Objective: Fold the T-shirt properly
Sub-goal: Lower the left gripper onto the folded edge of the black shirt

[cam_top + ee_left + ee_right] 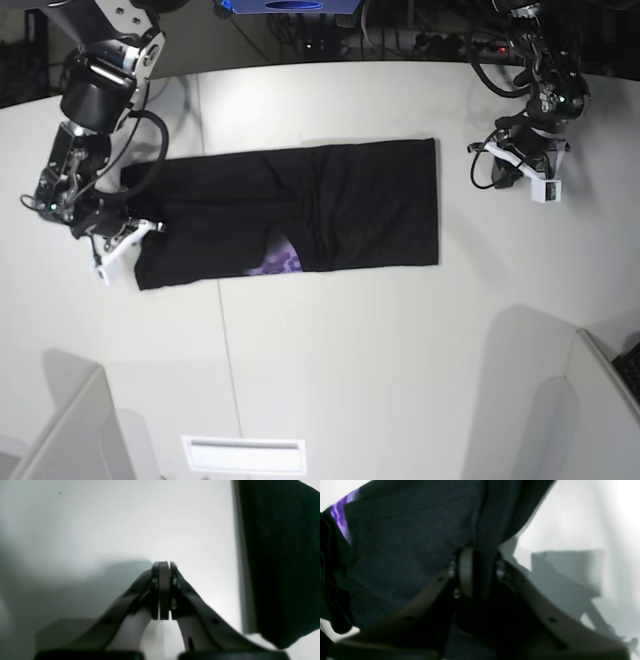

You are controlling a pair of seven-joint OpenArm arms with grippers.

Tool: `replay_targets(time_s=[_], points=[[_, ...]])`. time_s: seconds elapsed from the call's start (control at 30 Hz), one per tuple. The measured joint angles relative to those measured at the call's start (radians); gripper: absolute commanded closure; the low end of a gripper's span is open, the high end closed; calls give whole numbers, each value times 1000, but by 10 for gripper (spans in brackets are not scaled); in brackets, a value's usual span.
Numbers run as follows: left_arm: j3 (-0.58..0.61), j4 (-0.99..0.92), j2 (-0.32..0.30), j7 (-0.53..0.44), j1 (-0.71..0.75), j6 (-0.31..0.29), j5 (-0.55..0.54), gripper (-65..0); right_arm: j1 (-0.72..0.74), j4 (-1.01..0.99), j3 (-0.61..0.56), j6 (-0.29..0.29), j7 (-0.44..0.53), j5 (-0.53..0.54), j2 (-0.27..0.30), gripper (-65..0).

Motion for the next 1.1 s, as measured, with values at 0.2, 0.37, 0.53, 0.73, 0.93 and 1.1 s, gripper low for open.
replay_targets(time_s=[0.2,0.37,0.53,0.73,0.93,1.1], points=[[104,-26,27,-24,-70,-5,215,0,19,-14,-7,0,-6,-8,-2,0],[113,-35,87,-17,-110,-5,232,0,39,-17,-14,0,-31,-13,14,0],[191,-40,100,3,-151,2,257,0,51,-21,-17,-1,-40,-42,56,0],[282,-42,108,4,-161,-4,245,0,11,85,-17,-16,-74,-82,62,0],[330,-58,105,4,-196,44,245,0,6,182,-18,-16,-117,-82,58,0],[352,-106,107,-9,-217,44,238,0,0,269,-18,-17,-143,-88,39,0]])
